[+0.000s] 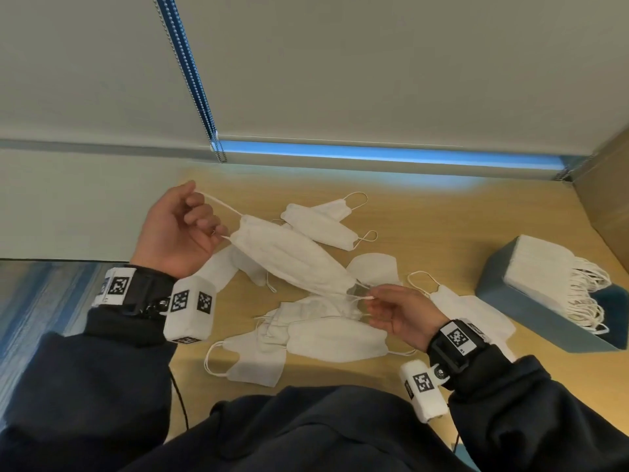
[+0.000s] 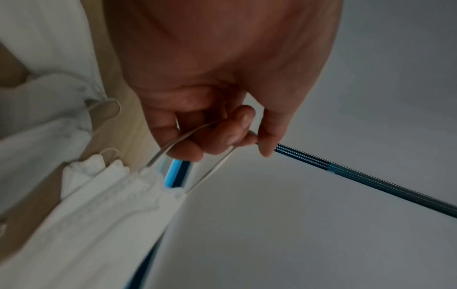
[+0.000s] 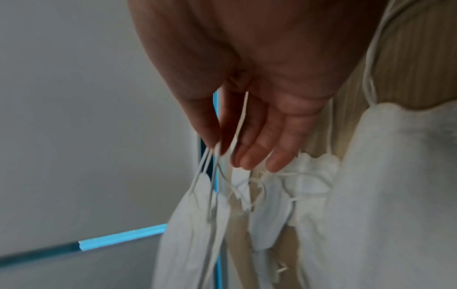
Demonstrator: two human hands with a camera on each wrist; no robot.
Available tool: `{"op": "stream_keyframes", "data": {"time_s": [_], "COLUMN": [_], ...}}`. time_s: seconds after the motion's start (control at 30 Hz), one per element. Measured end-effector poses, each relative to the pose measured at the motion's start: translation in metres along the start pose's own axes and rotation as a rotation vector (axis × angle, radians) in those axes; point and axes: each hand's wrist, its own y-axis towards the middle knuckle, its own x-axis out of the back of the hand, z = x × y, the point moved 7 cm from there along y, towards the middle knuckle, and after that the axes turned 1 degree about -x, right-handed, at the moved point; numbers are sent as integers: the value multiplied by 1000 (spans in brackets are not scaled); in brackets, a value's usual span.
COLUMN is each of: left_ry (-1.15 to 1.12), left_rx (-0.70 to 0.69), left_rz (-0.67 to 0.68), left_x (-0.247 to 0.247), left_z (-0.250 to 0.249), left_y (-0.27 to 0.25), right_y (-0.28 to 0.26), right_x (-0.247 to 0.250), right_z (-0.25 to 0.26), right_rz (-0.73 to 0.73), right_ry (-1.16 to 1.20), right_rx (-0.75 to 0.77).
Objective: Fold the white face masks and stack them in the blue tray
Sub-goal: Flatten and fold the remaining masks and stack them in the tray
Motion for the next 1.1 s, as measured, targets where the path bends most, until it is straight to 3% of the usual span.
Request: {"op": "stream_keyframes", "data": {"time_s": [0.13, 0.2, 0.27, 0.4, 0.43, 0.53, 0.67, 0.77, 1.0, 1.1], "left_ry": [157, 177, 137, 103, 123, 341, 732, 816, 941, 1160], "left_rx": [52, 98, 147, 140, 144, 209, 314, 360, 417, 346], "left_rz": [-13, -32, -66, -96, -76, 23, 102, 140, 33, 71], "left_x": [20, 33, 47, 64, 65, 62, 64, 66, 79, 72], "left_z": [14, 28, 38, 39, 39, 52, 89, 110, 134, 133], "left_y": [-2, -3, -4, -8, -9, -20, -32, -37, -43, -47], "right_y": [-6, -12, -15, -19, -21, -33, -38, -36, -27, -25], "right_x": [-3, -5, 0, 34, 47, 82, 98, 101, 89, 84], "right_z": [21, 33, 43, 51, 51, 51, 25, 8, -27, -32], "right_rz": [48, 96, 104, -96, -165, -347, -303, -324, -375, -376], "right_ry": [400, 492, 401, -386, -479, -454, -410, -474, -495, -534], "right_rx": [99, 99, 105, 188, 212, 241, 106, 101, 97, 101]}}
